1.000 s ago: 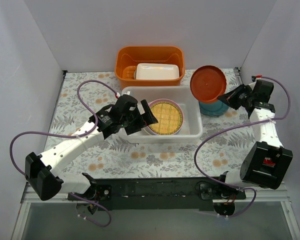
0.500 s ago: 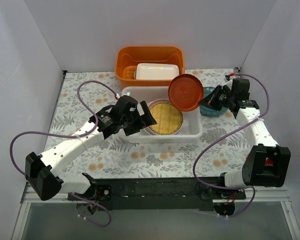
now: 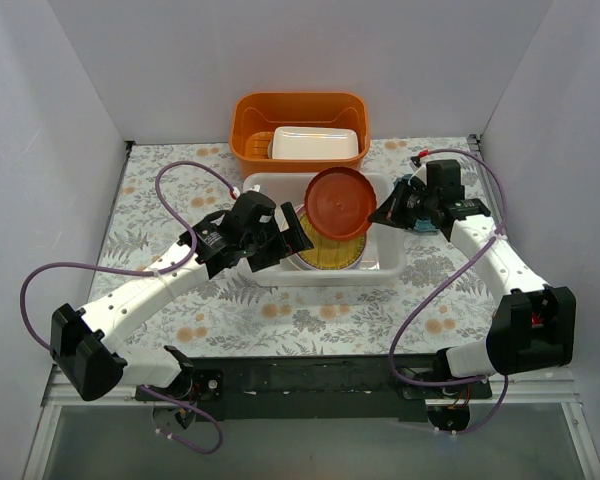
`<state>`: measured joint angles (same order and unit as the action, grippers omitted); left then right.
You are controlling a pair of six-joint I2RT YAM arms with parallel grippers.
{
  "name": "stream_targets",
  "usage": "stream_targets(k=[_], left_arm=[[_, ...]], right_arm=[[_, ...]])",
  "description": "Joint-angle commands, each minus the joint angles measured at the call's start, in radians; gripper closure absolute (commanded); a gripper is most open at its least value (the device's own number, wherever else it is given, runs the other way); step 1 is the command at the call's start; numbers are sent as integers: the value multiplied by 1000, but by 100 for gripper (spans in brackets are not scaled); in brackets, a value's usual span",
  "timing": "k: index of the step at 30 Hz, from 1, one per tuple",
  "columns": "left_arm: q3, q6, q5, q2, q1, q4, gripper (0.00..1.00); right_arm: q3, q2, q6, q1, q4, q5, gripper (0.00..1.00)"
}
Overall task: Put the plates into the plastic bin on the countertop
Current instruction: Place the plate in the plastic bin.
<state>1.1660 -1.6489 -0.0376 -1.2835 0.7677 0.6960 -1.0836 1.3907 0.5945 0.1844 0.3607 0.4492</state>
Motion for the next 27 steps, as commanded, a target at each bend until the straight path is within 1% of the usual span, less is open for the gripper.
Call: stream_targets(k=[1,10,20,27], left_arm=[[-8,12,1,13,2,-15,2],[-6,14,4,6,2,-20,2],[-9,17,7,1,2,-21,2],[-22,17,7,7,1,-24,2]], right_arm=[[-21,-10,-12,30,1,-33,99],[-12,-12,-16,78,17,-60,99],[40,-41,-10,104,12,-75,99],[40,-33,-9,110,6,-67,99]])
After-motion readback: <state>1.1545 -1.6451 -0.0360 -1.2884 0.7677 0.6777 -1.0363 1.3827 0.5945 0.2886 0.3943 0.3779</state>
